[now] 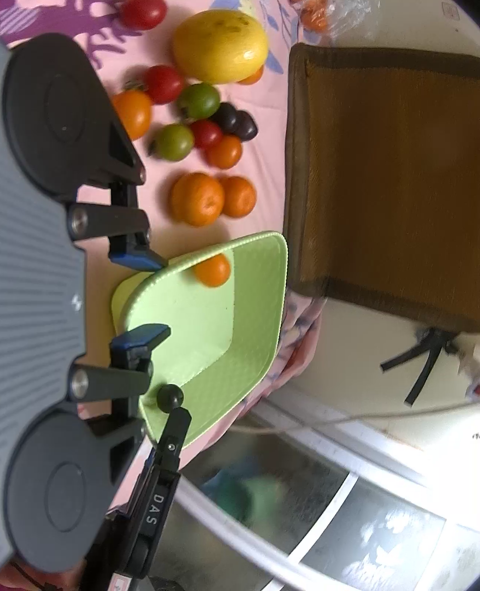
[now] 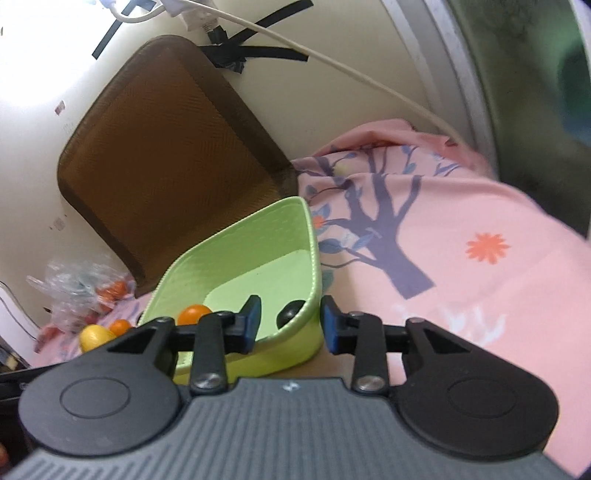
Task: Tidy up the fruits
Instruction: 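Grasp red cherry tomato with left tool while right tool grasps orange cherry tomato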
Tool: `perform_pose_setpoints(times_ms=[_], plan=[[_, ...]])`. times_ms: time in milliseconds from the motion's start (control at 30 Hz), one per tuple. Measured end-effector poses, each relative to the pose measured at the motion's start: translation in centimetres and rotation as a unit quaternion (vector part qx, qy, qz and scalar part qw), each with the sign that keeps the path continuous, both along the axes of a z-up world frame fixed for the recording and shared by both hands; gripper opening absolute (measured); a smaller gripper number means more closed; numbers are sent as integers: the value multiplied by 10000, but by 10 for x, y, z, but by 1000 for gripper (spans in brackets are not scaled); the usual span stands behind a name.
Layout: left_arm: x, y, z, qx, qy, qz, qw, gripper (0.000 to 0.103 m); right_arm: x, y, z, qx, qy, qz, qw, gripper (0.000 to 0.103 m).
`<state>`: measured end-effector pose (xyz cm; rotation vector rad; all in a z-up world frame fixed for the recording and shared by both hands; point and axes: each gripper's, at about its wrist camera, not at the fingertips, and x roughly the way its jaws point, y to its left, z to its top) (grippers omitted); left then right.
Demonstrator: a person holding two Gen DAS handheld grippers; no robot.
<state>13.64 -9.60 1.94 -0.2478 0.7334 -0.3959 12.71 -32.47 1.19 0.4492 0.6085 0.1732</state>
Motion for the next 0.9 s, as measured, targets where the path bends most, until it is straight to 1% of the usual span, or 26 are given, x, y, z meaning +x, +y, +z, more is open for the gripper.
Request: perform_pose_setpoints(times_ms=[100,133,200,233,300,367,433,500,533,567,600,633,700,767,833,900], plan=[[-14,4,1,-90,-86,-135,9998,36,-18,-7,-2,-71,-43,-105,9999,38],[-22,10,5,-104,-195,-160,9996,37,-22,-7,-4,-67,-67,-121,9999,39],[-41,26,12,-31,-499,-179,9986,38,-29,-9,-4,-134,-180,-231,9995,40],[-53,38,15,0,-637,-132,9979,38,-33,-9,0,-267,-286,-363,9986,40],[-72,69,17,25,-772,75,9970,38,-46,-9,13,-530,-688,-585,9945,40],[-86,99,15,188,-807,399,9958,38,-58,0,26,-699,-1094,-540,9901,41],[-88,122,12,421,-757,642,9942,38,-66,23,37,-811,-1343,-114,9876,41],[-81,139,9,608,-652,892,9920,38,-70,55,41,-931,-1460,524,9835,41],[-75,144,7,676,-650,897,9916,39,-70,71,40,-972,-1446,823,9813,41],[-70,147,4,761,-654,904,9908,44,-68,90,37,-1012,-1392,1158,9782,41],[-62,148,1,880,-644,945,9895,46,-66,112,33,-1100,-1308,1529,9734,41],[-55,150,-2,939,-639,920,9893,50,-64,129,28,-1236,-1245,1767,9685,40],[-44,152,-9,993,-628,776,9900,51,-56,166,17,-1641,-1148,2111,9567,40],[-30,150,-17,1133,-517,742,9894,51,-44,189,8,-1926,-995,2356,9474,40],[-23,150,-25,1196,-486,674,9893,51,-32,203,2,-2129,-897,2411,9426,40],[-18,149,-33,1280,-414,709,9884,48,-19,213,-3,-2284,-782,2456,9388,42]])
